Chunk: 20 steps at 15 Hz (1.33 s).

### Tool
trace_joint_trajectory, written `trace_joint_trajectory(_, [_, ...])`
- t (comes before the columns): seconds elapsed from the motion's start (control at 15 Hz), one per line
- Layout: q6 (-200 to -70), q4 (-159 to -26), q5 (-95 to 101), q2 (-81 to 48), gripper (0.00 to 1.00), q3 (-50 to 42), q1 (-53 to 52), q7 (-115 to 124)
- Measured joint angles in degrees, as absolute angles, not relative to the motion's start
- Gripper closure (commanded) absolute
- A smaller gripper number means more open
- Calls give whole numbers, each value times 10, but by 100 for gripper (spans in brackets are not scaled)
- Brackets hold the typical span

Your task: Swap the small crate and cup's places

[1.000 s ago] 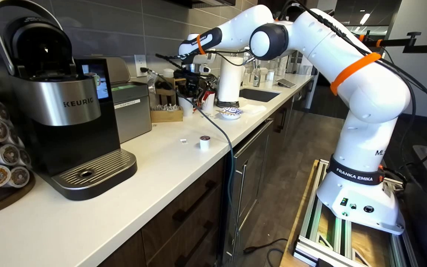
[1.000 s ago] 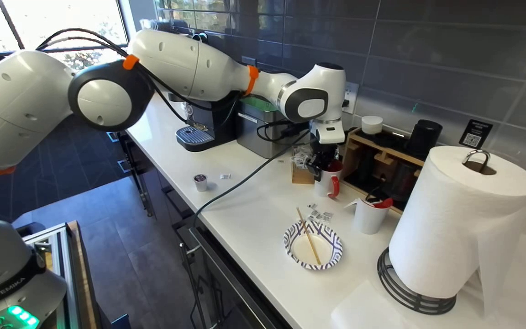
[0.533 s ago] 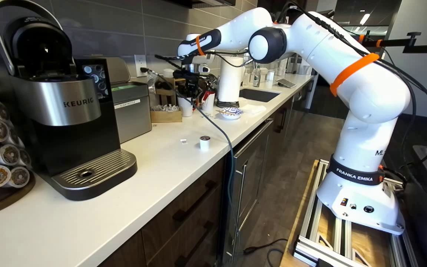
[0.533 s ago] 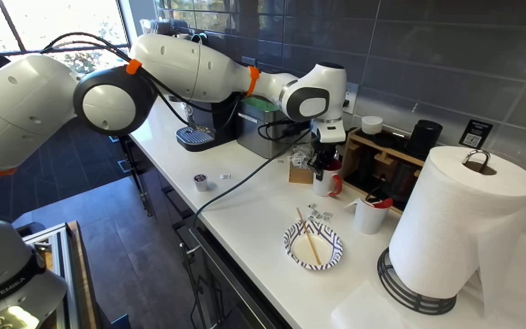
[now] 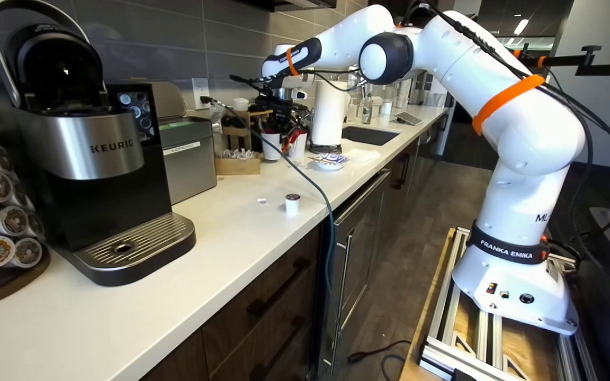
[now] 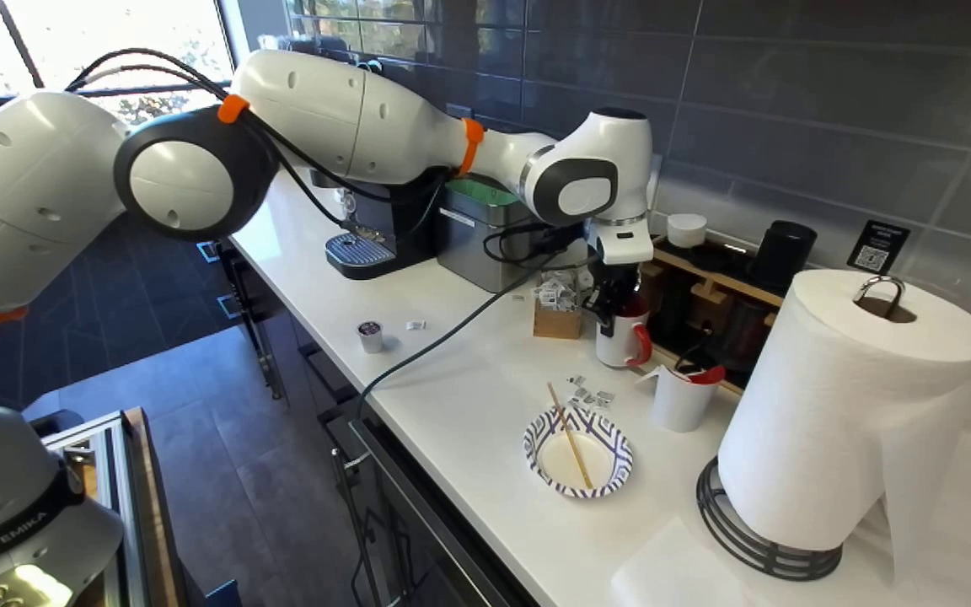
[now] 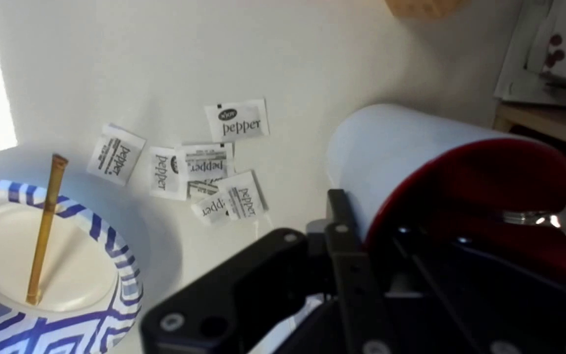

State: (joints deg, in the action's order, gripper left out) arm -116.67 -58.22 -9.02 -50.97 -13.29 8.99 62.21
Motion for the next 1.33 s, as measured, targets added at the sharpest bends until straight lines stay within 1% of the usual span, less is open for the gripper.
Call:
trace_joint_trajectory(0.33, [-1247,-697,-93,-439,97,-124,93,495])
trace_joint_trajectory(0.93, [-1252,-934,-91,-264,97,-114,99,270])
trace_joint_trajectory(1.33, [-1252,-1100,-62,-113,97,-110,83,204])
